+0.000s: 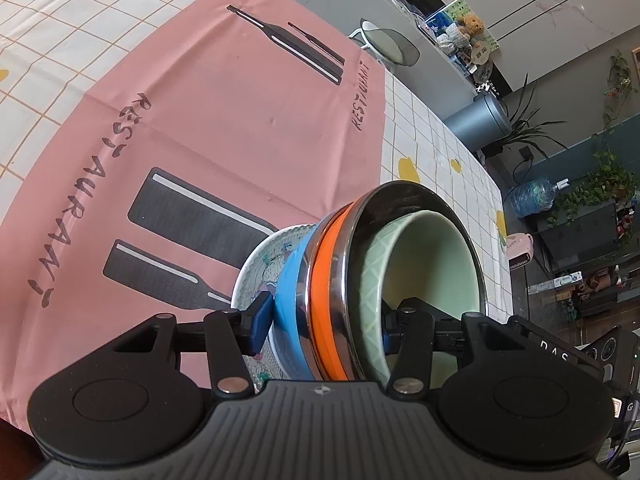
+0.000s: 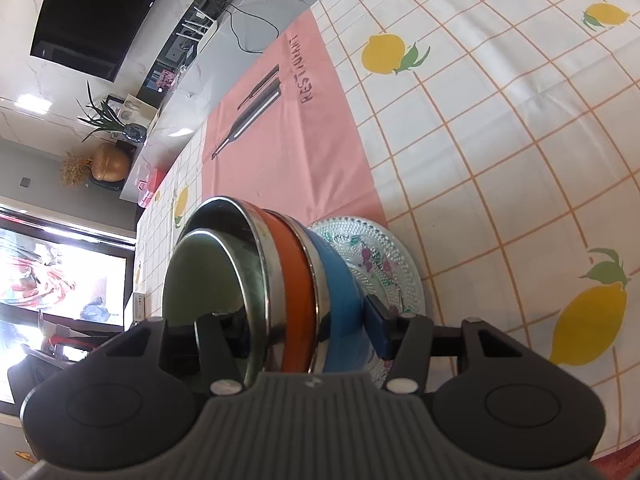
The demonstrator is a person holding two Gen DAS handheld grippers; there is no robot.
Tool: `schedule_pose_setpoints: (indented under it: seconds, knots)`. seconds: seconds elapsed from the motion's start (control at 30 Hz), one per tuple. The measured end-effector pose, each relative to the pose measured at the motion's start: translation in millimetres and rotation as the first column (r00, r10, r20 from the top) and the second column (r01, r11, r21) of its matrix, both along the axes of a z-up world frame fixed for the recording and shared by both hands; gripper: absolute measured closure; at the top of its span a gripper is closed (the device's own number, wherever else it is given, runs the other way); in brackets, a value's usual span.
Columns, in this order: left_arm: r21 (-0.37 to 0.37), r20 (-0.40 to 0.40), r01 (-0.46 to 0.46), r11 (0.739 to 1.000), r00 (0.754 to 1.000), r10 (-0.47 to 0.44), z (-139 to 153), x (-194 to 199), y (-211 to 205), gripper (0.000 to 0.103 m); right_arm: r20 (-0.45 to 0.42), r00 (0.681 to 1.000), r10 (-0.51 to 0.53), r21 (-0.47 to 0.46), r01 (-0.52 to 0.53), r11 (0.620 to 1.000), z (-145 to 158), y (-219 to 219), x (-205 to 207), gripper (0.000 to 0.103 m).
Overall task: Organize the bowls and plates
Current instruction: 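Carry the bowl stack with both grippers onto the stacked plates, then open both grippers and lift away from the bowl stack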
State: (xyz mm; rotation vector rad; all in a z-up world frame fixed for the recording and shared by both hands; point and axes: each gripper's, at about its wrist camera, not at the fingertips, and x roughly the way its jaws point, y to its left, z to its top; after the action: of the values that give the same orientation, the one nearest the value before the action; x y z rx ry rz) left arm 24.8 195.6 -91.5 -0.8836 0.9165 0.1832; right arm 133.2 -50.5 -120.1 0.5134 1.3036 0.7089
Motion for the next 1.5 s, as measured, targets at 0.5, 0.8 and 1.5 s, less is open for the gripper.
schedule_pose_setpoints:
  seconds: [0.5,0.8,1.5]
  knots:
    - [-0.027,-0.063,-0.013,1.0,0.998,0.011,1,6,2,0.047,-0.003,1.0,-0.005,-0.019,0.004,1.0,4,4,1,0.047]
    - [0.067,-0.024,-0.015,0.998,1.0,0.017,22,3,-7,0.032,0.116,0.993,0.001,-0.038,0.004,0.999,33,-6,-6,0.037]
    - [0.668,0.31,-0.07,0.741,0.931,-0.191,137,-53,-106,0.023,0.632,0.774,0.052,-0.181,0.082,0.98,144,-54,-74,0.018]
